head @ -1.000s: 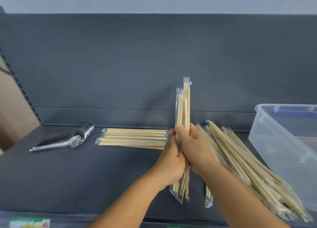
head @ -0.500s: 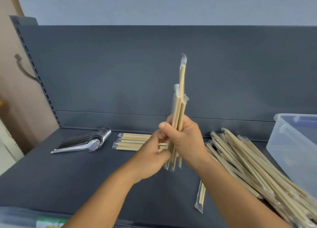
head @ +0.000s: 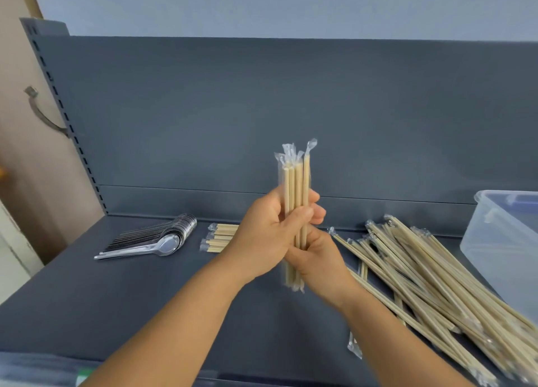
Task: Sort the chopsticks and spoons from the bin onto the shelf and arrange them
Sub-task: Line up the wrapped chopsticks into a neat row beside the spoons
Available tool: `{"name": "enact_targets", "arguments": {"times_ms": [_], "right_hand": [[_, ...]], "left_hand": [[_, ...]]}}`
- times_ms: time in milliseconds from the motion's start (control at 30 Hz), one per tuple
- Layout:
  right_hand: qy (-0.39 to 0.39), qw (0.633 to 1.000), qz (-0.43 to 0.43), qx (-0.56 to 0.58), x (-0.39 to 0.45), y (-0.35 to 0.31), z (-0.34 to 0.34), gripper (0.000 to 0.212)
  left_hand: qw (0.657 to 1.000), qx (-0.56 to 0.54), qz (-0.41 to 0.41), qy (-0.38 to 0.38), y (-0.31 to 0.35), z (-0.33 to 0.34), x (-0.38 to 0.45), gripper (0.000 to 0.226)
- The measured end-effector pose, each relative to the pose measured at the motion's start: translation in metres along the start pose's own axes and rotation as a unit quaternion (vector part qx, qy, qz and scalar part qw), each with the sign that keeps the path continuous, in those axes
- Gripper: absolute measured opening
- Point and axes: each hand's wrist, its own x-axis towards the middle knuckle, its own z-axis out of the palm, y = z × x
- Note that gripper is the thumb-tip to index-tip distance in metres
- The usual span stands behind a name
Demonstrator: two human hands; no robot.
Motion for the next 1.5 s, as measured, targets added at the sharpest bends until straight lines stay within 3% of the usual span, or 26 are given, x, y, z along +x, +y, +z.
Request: {"name": "enact_targets", "arguments": {"times_ms": [100, 267, 333, 400, 467, 500, 567, 633, 733, 833, 1000, 1133, 1267, 1333, 1500], "right_hand": [[-0.037, 0.999, 0.002, 0.0, -0.006, 0.012, 0.002, 0.012], [-0.051, 0.995, -0.025, -0.084, -0.005, 0.028, 0.016, 0.012], [-0.041, 0.993, -0.021, -0.112, 0.0, 0.027, 0.018, 0.011], [-0.028, 0.985, -0.013, -0.171, 0.006, 0.027, 0.013, 0.011], [-0.037, 0.96, -0.006, -0.279, 0.01, 0.024, 0.009, 0.015], [-0.053, 0.937, -0.003, -0.346, 0.012, 0.024, 0.009, 0.015], [-0.087, 0.879, -0.009, -0.469, 0.014, 0.028, 0.012, 0.012], [-0.107, 0.821, -0.03, -0.56, 0.013, 0.035, 0.016, 0.014], [-0.13, 0.769, -0.043, -0.625, 0.01, 0.049, 0.023, 0.02], [-0.139, 0.765, -0.034, -0.628, 0.01, 0.059, 0.028, 0.021], [-0.122, 0.793, -0.022, -0.597, 0.016, 0.066, 0.024, 0.044], [-0.111, 0.806, -0.032, -0.581, 0.02, 0.078, 0.019, 0.045], [-0.105, 0.826, -0.012, -0.553, 0.024, 0.083, 0.02, 0.047], [-0.121, 0.823, 0.008, -0.555, 0.024, 0.084, 0.02, 0.05], [-0.125, 0.818, 0.016, -0.561, 0.014, 0.081, 0.022, 0.081]], "left_hand": [[1.0, 0.011, -0.026, -0.008, -0.008, -0.006, 0.0, 0.017], [0.996, 0.055, -0.059, 0.034, -0.022, -0.012, 0.0, 0.009], [0.991, 0.107, -0.05, 0.069, -0.026, -0.018, 0.002, 0.025], [0.975, 0.183, -0.013, 0.129, -0.031, -0.026, -0.001, 0.06], [0.925, 0.334, 0.061, 0.173, -0.035, -0.037, -0.009, 0.088], [0.88, 0.432, 0.114, 0.163, -0.041, -0.043, -0.013, 0.091], [0.792, 0.582, 0.173, 0.063, -0.053, -0.054, -0.019, 0.076], [0.762, 0.629, 0.135, -0.074, -0.069, -0.059, -0.024, 0.05], [0.771, 0.612, 0.06, -0.166, -0.096, -0.063, -0.03, 0.038], [0.774, 0.607, 0.032, -0.177, -0.109, -0.062, -0.028, 0.037], [0.781, 0.604, 0.039, -0.156, -0.123, -0.065, -0.017, 0.052], [0.79, 0.594, 0.038, -0.146, -0.134, -0.064, -0.009, 0.054], [0.808, 0.565, 0.027, -0.165, -0.141, -0.069, -0.006, 0.035], [0.815, 0.547, 0.003, -0.194, -0.141, -0.07, -0.01, 0.042], [0.821, 0.539, -0.029, -0.189, -0.136, -0.071, -0.023, 0.056]]}}
